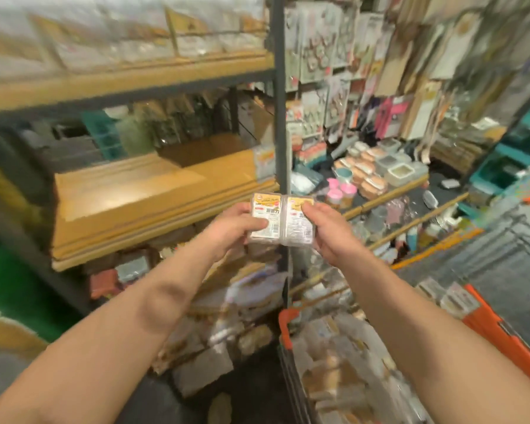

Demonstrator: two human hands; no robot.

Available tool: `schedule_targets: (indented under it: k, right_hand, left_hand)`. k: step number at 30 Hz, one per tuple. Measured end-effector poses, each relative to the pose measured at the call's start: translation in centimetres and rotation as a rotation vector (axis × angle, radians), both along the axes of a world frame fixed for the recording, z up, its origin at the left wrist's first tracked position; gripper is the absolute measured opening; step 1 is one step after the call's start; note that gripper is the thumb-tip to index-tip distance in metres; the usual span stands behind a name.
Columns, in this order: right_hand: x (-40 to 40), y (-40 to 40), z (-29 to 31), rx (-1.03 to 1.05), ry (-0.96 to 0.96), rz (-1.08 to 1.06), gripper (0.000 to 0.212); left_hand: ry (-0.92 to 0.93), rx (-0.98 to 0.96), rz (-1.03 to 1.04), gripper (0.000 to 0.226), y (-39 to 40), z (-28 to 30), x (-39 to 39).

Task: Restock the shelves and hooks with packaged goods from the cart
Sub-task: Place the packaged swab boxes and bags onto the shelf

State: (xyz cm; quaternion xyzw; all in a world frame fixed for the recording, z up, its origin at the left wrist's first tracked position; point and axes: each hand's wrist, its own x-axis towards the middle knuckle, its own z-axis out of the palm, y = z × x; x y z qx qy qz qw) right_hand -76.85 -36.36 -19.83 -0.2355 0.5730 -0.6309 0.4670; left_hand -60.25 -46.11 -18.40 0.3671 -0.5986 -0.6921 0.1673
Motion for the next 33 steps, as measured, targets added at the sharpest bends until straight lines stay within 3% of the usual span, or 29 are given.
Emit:
schedule_targets:
  k: [4,7,10,15,19,26,31,33]
  right_hand:
    - [2.7,-5.8,1.6,-0.076,-0.008,0.050,0.014]
    - [4.0,-9.6,1.7,-0.067,0.014,-0.007,0.014]
    - [4.3,-11.8,1.1,-0.019,0.029,-0.046,0.012]
    - [3.2,-13.1,0.2,0.016,0.025,-0.156,0.024]
    - [1.8,-12.3,-0.7,0.065,0.041,-0.202,0.012]
    - [-2.7,-11.5,-2.0,0.107,0.066,-0.264,0.022]
    - [-4.3,-11.2,-2.8,0.123,0.062,-0.248,0.011]
    - [-4.8,-11.1,-3.1,0.127,0.062,-0.257,0.010]
  left_hand:
    - [-0.018,-0.080,0.129,0.036,-5.7,1.5,2.7]
    - [-0.012,-0.106,0.152,0.076,-9.7,1.8,4.1]
    - [0.043,-0.087,0.132,0.095,-12.4,1.8,4.4]
    - [0.064,-0.108,0.252,0.061,-15.4,0.9,3.2]
    - [0.007,-0.151,0.323,0.042,-16.5,-0.2,0.9]
    - [-0.064,-0.215,0.334,0.059,-18.8,-1.3,-5.1]
    - [-0.146,-0.314,0.165,0.051,-19.2,-2.5,-7.3]
    - [-0.162,-0.207,0.137,0.040,-20.0,-3.0,-8.3]
